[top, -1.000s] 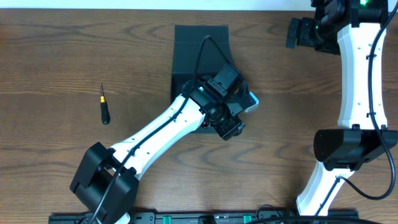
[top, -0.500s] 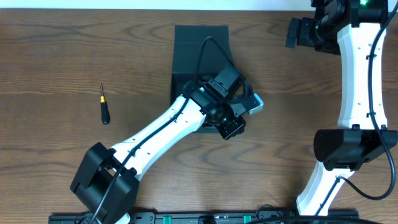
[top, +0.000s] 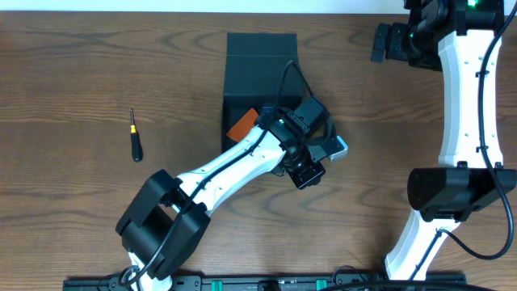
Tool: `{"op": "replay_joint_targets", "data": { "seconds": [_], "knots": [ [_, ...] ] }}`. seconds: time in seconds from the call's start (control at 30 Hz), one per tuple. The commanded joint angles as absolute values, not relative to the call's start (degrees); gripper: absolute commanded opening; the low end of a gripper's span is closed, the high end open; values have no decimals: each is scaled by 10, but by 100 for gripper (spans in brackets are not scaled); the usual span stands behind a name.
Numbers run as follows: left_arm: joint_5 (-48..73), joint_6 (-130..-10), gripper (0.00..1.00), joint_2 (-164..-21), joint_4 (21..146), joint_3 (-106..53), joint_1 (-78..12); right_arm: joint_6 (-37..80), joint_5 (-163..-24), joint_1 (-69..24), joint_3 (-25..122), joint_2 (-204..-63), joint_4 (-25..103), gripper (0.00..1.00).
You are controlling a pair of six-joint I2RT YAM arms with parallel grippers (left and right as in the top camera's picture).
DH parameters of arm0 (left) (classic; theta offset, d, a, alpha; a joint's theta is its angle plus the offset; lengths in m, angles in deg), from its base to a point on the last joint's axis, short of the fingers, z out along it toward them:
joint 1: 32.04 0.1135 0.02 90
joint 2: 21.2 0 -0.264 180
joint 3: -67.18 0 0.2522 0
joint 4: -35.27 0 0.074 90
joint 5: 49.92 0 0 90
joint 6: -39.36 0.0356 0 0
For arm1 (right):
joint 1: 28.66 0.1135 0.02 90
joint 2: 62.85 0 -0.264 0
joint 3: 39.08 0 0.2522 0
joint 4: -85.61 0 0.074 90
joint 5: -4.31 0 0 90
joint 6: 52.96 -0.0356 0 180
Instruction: Pack container
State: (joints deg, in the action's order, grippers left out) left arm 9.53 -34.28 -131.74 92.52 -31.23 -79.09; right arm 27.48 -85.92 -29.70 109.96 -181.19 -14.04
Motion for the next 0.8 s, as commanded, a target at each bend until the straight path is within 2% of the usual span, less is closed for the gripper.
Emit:
{"op": "replay_joint_targets", "data": {
  "seconds": [0.0, 0.3, 0.77],
  "knots": [
    [118, -341, 14, -1323, 926, -320, -791, 283, -860, -294, 1111, -1808, -141, 99],
    [198, -342, 15, -1324, 916, -320, -791, 283, -860, -294, 1111, -1808, -141, 99],
    [199, -355, 14, -1324, 873, -320, -787, 283, -860, -294, 1111, -1808, -141, 99]
  ]
}}
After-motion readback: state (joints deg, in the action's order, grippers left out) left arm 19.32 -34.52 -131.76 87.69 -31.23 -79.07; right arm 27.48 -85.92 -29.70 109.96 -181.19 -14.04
